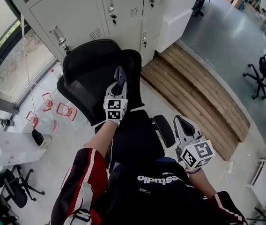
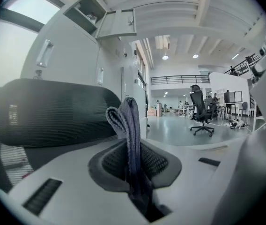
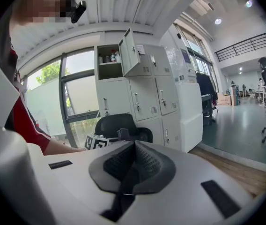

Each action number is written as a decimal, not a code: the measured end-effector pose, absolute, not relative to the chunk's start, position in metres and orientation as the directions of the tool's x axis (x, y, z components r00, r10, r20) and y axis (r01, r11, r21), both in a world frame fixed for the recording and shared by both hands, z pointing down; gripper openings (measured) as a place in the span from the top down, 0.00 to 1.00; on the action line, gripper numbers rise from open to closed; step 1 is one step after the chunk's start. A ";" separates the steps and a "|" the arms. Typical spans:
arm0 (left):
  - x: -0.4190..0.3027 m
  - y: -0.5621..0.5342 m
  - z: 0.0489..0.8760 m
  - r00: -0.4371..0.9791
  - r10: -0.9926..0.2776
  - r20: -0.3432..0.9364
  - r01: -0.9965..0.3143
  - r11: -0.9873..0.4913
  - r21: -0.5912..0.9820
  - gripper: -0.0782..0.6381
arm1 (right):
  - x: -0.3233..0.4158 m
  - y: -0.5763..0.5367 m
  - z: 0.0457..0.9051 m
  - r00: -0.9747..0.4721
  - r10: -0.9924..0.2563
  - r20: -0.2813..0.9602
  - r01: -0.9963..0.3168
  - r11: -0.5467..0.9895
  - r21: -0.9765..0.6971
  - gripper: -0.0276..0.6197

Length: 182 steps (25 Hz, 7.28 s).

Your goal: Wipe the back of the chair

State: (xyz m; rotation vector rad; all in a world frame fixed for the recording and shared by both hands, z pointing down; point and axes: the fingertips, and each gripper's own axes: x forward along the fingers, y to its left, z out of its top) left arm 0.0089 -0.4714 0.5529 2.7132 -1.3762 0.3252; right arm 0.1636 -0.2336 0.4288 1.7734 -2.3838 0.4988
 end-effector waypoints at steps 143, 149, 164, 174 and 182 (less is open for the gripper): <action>-0.294 -0.429 0.821 0.143 -0.795 0.590 -0.971 -0.229 -0.074 0.81 | 0.020 -0.228 0.538 -0.482 -0.737 0.474 -0.876 0.419 -0.240 0.93; -0.232 -0.444 0.819 0.189 -0.788 0.586 -0.961 -0.272 -0.056 0.81 | 0.061 -0.233 0.534 -0.448 -0.755 0.479 -0.894 0.378 -0.241 0.93; -0.009 -0.487 0.827 0.358 -0.750 0.556 -0.903 -0.430 0.001 0.81 | 0.210 -0.237 0.540 -0.345 -0.788 0.510 -0.937 0.261 -0.231 0.93; 0.108 -0.493 0.830 0.436 -0.701 0.564 -0.859 -0.511 0.030 0.81 | 0.295 -0.226 0.550 -0.279 -0.806 0.522 -0.955 0.177 -0.238 0.93; 0.150 -0.481 0.796 0.498 -0.692 0.523 -0.827 -0.560 0.046 0.81 | 0.310 -0.225 0.542 -0.300 -0.816 0.495 -0.947 0.195 -0.253 0.93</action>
